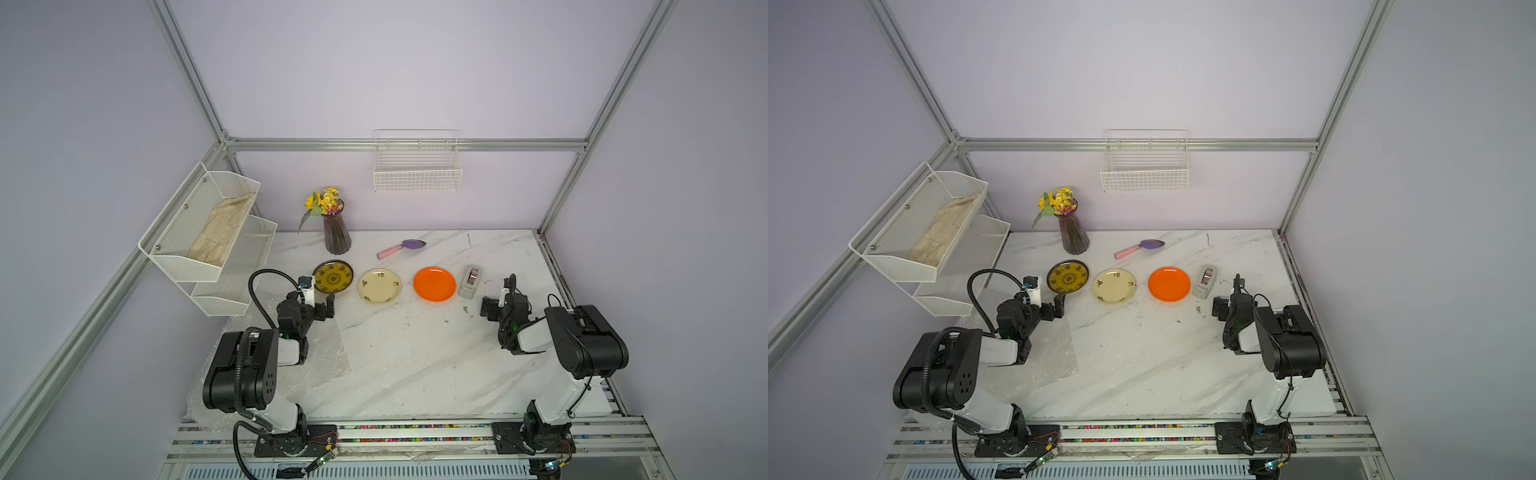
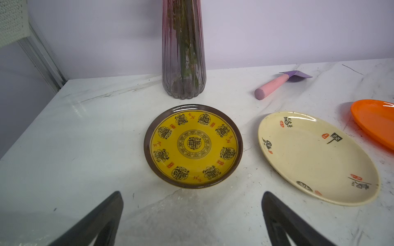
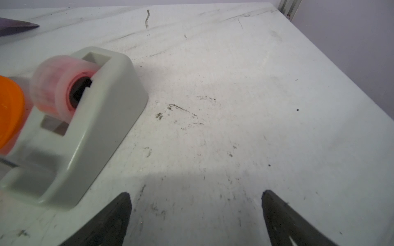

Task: Wrap dinner plates in bubble wrap
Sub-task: Move the bubble wrap to the center of the board.

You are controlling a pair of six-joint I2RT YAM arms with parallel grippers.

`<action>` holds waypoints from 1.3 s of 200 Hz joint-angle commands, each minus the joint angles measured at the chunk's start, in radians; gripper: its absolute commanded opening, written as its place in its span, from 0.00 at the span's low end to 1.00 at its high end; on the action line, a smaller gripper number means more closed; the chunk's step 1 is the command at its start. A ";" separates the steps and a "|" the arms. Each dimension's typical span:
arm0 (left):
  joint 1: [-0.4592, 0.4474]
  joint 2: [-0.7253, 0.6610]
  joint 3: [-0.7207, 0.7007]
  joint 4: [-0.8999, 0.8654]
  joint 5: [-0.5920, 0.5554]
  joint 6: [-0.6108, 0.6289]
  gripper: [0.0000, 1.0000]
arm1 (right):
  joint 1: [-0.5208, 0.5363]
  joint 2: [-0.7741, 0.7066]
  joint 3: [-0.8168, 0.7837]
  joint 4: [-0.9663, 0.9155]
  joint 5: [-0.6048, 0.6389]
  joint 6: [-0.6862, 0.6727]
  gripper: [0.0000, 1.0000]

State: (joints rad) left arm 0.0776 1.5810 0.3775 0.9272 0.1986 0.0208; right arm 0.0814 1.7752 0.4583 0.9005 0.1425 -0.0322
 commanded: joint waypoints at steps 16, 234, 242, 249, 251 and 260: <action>0.005 -0.018 -0.027 0.059 0.018 0.021 1.00 | 0.002 0.005 0.008 0.015 0.008 -0.016 0.97; -0.004 -0.136 0.031 -0.141 -0.115 -0.015 1.00 | 0.007 -0.148 0.067 -0.205 -0.018 -0.031 0.97; -0.005 -0.157 0.040 -0.173 -0.136 -0.019 1.00 | 0.012 -0.184 0.085 -0.266 -0.021 -0.036 0.97; -0.008 -0.200 0.047 -0.203 -0.158 -0.022 1.00 | 0.014 -0.213 0.104 -0.324 -0.027 -0.036 0.97; -0.010 -0.207 0.050 -0.211 -0.167 -0.023 1.00 | 0.015 -0.221 0.110 -0.342 -0.030 -0.035 0.97; -0.013 -0.246 0.066 -0.261 -0.199 -0.036 1.00 | 0.019 -0.255 0.141 -0.429 -0.059 -0.030 0.97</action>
State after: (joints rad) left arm 0.0750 1.4322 0.3801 0.7750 0.0963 0.0113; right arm 0.0868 1.6115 0.5255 0.6884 0.1299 -0.0422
